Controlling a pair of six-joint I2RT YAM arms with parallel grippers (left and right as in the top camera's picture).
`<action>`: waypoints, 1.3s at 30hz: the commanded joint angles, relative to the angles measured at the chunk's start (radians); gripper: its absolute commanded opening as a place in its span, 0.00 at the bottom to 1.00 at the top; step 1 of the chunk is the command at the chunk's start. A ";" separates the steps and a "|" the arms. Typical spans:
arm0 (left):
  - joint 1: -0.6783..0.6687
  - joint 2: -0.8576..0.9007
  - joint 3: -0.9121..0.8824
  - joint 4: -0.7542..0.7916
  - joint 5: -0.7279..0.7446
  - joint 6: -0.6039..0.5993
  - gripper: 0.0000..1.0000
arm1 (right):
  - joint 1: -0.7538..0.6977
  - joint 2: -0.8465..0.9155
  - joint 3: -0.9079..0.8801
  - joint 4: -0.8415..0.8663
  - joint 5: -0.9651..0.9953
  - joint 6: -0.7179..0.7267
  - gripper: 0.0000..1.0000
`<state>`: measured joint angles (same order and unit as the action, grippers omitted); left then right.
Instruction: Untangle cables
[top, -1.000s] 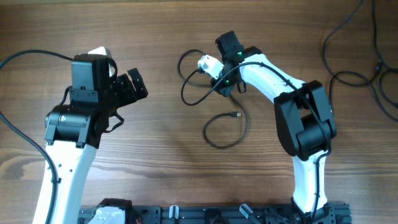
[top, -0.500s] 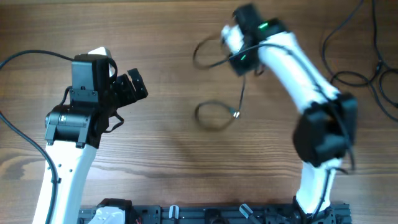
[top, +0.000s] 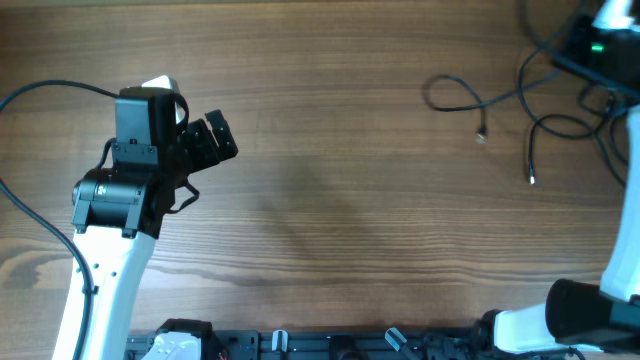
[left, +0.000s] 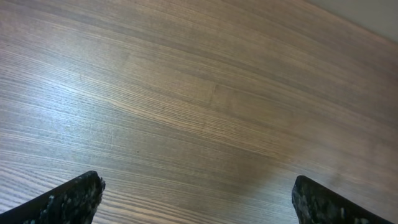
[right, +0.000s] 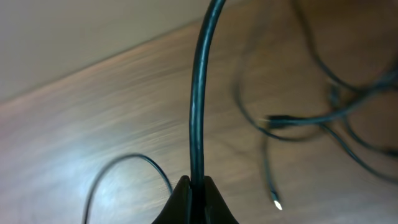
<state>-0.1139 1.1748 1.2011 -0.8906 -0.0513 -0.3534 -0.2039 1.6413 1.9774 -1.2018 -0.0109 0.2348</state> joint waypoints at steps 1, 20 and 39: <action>0.006 0.005 0.011 0.002 0.009 0.005 1.00 | -0.145 -0.002 -0.007 -0.003 0.011 0.085 0.04; 0.006 0.005 0.011 0.002 0.009 0.005 1.00 | -0.439 0.116 -0.325 0.188 0.040 0.106 0.98; 0.006 0.005 0.011 0.002 0.009 0.005 1.00 | -0.180 -0.262 -0.307 0.067 -0.317 -0.247 1.00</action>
<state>-0.1139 1.1748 1.2011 -0.8906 -0.0513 -0.3534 -0.4744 1.4757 1.6501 -1.1130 -0.2550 0.1211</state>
